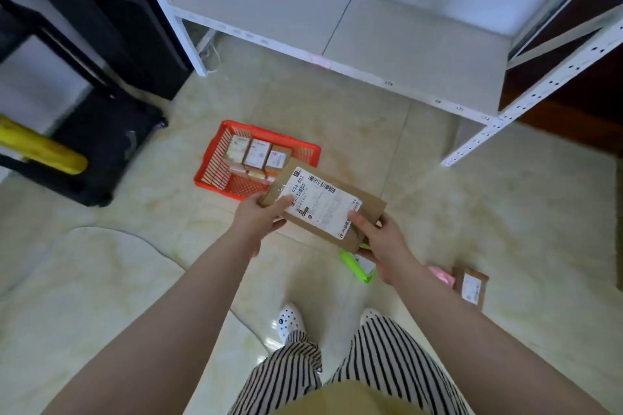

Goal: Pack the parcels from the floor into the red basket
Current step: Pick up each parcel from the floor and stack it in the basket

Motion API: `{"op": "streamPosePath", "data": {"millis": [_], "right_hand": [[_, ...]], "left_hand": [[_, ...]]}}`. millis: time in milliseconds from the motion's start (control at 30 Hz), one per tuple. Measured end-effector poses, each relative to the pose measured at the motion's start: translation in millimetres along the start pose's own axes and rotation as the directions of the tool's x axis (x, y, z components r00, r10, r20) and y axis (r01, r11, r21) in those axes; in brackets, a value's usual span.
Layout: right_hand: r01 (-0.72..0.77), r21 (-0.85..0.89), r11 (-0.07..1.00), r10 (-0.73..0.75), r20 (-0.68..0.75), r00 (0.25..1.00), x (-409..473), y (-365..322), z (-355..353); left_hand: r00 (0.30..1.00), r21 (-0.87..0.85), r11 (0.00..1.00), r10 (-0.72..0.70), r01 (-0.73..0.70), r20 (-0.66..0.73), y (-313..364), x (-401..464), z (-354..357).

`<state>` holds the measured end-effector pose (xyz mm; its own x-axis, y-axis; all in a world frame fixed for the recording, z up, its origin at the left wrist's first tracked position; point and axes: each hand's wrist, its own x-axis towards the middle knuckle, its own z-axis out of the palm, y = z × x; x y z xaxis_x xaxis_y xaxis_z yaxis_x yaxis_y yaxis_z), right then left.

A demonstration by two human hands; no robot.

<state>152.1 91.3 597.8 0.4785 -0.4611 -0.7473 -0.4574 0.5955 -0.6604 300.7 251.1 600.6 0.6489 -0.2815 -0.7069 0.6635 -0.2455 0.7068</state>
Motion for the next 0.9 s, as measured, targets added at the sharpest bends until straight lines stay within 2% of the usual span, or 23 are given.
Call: {"op": "streamPosePath", "data": {"millis": [333, 700, 900], "right_hand": [[0.06, -0.108, 0.992, -0.062, -0.015, 0.998, 54, -6, 108], [0.057, -0.163, 0.985, -0.043, 0.084, 0.996, 142, -63, 225], [0.052, -0.166, 0.985, -0.041, 0.069, 0.997, 169, -87, 272]], "left_hand": [[0.982, -0.099, 0.995, -0.041, 0.023, -0.184, 37, 53, -74], [0.971, 0.104, 0.993, -0.027, 0.053, -0.236, 122, 147, -154], [0.972, 0.183, 0.981, -0.021, 0.066, -0.236, 154, 191, -180]]}}
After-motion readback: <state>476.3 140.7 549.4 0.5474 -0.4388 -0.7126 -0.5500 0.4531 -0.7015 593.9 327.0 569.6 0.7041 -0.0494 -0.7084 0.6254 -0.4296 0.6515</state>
